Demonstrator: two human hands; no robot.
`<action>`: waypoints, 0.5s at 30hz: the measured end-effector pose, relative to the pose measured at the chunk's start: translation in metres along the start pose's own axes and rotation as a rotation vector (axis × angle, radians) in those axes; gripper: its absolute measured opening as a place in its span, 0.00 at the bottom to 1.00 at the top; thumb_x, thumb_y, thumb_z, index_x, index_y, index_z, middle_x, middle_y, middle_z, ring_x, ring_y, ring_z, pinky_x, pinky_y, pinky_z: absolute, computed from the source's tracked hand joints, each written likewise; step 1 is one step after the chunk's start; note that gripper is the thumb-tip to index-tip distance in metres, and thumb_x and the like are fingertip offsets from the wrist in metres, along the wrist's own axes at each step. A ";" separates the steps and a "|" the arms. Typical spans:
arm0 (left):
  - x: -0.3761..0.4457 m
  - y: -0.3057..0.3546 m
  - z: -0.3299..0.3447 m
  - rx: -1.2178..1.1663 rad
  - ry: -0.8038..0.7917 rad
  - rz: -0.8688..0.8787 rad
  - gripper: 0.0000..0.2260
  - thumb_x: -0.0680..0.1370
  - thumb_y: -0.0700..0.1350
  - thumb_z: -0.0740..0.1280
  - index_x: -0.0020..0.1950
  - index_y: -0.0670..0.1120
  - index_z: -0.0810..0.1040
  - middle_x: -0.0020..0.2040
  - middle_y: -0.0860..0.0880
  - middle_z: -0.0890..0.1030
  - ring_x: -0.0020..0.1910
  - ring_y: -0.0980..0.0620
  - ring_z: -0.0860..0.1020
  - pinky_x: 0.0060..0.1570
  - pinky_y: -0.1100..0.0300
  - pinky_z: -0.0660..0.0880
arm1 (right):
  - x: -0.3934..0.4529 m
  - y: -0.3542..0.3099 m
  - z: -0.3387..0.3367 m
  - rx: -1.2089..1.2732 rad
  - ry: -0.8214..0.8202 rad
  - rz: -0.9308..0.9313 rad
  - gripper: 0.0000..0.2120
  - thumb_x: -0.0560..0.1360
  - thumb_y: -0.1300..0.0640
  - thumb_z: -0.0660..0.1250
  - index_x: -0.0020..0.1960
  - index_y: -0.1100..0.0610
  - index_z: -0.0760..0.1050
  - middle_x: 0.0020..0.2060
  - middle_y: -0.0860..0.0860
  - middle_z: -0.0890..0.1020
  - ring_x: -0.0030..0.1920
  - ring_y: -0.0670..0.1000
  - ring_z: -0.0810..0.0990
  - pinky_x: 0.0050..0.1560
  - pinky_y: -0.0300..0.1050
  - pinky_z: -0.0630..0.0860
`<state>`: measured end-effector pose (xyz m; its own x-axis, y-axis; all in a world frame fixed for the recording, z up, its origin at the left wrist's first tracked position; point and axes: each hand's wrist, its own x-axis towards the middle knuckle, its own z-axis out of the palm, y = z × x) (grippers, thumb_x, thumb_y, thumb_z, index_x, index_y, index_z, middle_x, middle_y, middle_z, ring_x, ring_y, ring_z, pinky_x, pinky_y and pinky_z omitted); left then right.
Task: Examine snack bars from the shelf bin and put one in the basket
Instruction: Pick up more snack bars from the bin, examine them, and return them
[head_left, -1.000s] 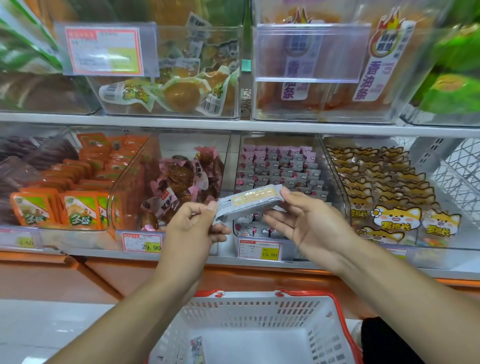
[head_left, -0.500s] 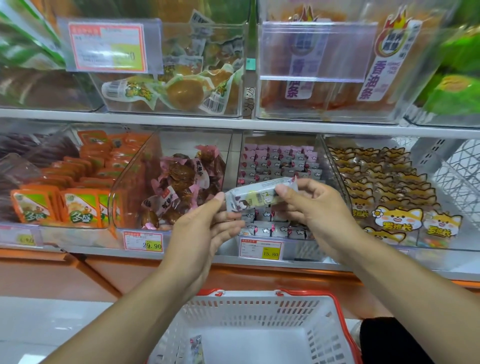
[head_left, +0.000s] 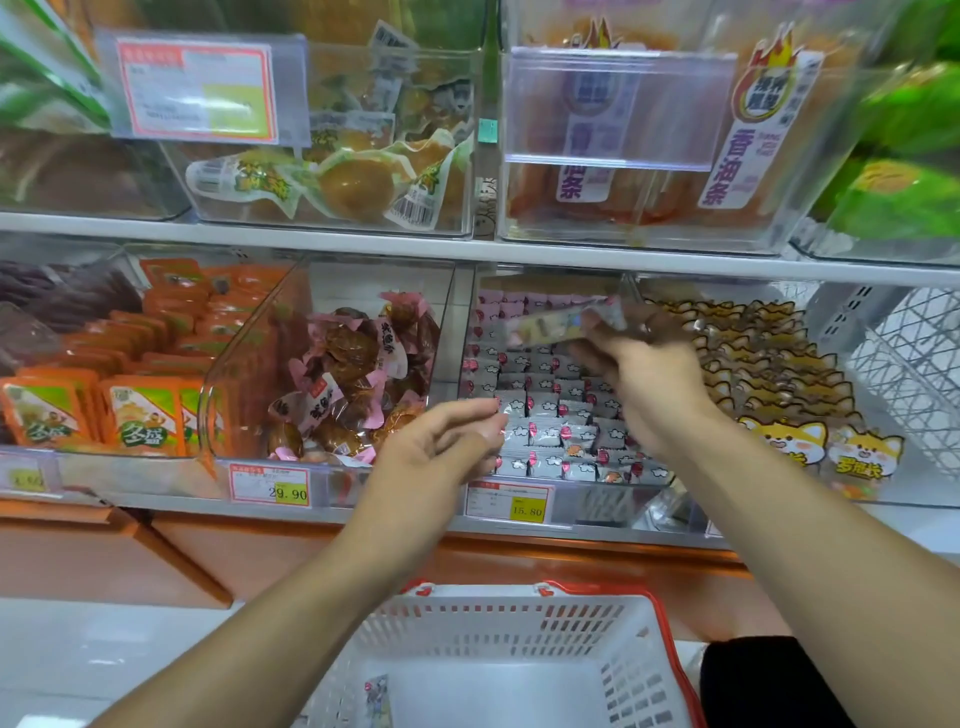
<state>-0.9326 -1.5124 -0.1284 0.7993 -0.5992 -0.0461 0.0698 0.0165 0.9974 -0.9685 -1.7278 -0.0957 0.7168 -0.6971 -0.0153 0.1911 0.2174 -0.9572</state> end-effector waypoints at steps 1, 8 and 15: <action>-0.002 -0.002 0.002 0.159 -0.003 0.066 0.10 0.79 0.46 0.70 0.59 0.57 0.82 0.56 0.58 0.85 0.57 0.59 0.82 0.59 0.61 0.78 | 0.009 0.000 -0.001 -0.117 0.105 -0.089 0.10 0.75 0.65 0.73 0.53 0.59 0.74 0.49 0.52 0.84 0.48 0.53 0.86 0.51 0.44 0.82; -0.002 -0.010 0.014 1.027 -0.210 0.444 0.23 0.80 0.56 0.67 0.74 0.61 0.67 0.74 0.66 0.65 0.72 0.74 0.53 0.69 0.77 0.43 | 0.048 0.005 0.002 -1.020 0.124 -0.381 0.14 0.79 0.56 0.70 0.64 0.57 0.76 0.53 0.54 0.85 0.45 0.51 0.84 0.42 0.43 0.77; 0.004 -0.018 0.018 1.101 -0.233 0.398 0.27 0.80 0.57 0.66 0.77 0.62 0.61 0.76 0.64 0.61 0.73 0.67 0.54 0.62 0.77 0.37 | 0.068 0.002 0.009 -1.245 -0.028 -0.348 0.16 0.80 0.60 0.68 0.67 0.57 0.75 0.64 0.56 0.79 0.63 0.58 0.79 0.65 0.55 0.76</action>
<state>-0.9418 -1.5291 -0.1459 0.5131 -0.8403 0.1750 -0.7987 -0.3928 0.4558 -0.9136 -1.7686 -0.0961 0.7724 -0.5703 0.2795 -0.3689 -0.7611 -0.5336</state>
